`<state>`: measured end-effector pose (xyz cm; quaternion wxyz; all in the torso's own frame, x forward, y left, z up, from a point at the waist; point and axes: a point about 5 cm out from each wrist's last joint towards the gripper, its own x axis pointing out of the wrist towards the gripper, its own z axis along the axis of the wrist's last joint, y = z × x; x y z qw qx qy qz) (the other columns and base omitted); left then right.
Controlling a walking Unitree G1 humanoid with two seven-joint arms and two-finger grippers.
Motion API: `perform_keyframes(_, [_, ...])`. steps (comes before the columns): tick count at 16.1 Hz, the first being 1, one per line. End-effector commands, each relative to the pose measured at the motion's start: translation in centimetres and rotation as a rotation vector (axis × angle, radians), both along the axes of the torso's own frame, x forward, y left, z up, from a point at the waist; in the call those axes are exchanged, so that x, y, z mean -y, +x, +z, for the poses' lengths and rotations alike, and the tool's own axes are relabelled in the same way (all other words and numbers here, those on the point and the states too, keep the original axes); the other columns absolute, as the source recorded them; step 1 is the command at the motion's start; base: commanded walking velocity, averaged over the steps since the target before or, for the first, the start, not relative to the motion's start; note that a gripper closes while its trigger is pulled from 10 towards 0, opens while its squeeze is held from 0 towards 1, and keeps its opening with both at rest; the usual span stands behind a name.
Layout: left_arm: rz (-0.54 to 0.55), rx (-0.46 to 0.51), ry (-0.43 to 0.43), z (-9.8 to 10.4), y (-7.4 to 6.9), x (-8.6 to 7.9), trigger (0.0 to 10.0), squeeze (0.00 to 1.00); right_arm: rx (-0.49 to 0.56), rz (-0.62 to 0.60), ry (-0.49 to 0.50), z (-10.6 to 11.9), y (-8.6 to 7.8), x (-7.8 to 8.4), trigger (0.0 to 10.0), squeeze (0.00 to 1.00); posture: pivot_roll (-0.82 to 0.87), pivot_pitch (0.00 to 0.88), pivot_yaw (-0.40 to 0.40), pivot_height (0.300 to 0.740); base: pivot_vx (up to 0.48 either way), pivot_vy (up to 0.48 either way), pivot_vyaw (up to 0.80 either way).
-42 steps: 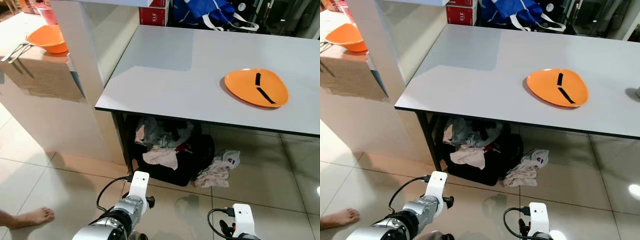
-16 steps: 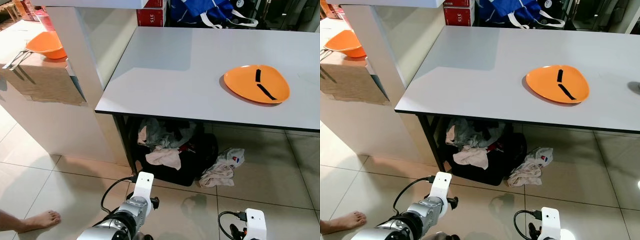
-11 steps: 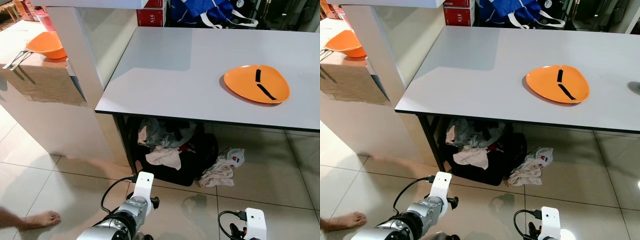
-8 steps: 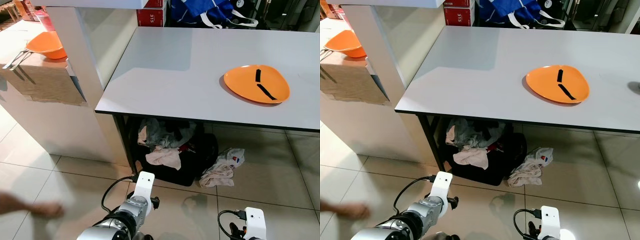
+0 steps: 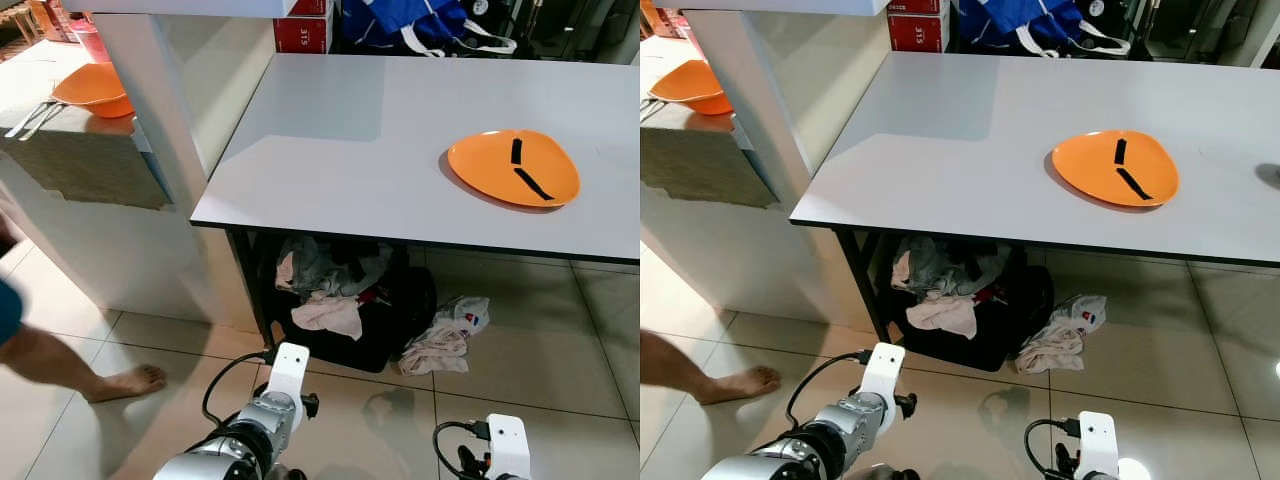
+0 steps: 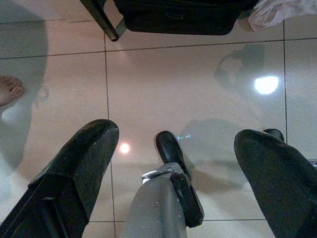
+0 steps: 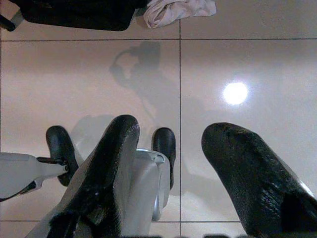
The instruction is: Setting the table
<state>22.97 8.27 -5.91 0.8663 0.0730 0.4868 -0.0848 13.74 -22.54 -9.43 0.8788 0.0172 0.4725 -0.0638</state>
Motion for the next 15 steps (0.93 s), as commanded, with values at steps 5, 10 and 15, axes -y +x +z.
perform_keyframes(5, [0.076, 0.011, 0.055, 0.24, 0.40, -0.47, 10.0, 0.00, 0.011, 0.008, -0.015, 0.22, 0.56, 0.10, 10.0, 0.00, -0.09, 0.000, 0.061, 0.735, 0.000, 0.000, 0.00])
perform_keyframes(10, [0.073, 0.002, 0.045, 0.19, 0.28, -0.29, 10.0, 0.00, 0.009, 0.007, -0.018, 0.22, 0.49, 0.23, 10.0, 0.00, -0.09, 0.000, 0.057, 0.735, 0.000, 0.000, 0.00])
perform_keyframes(15, [0.046, 0.008, 0.023, 0.17, 0.24, -0.02, 10.0, 0.00, 0.008, 0.003, -0.018, 0.19, 0.29, 0.35, 10.0, 0.00, -0.09, 0.000, 0.060, 0.735, 0.000, 0.000, 0.00])
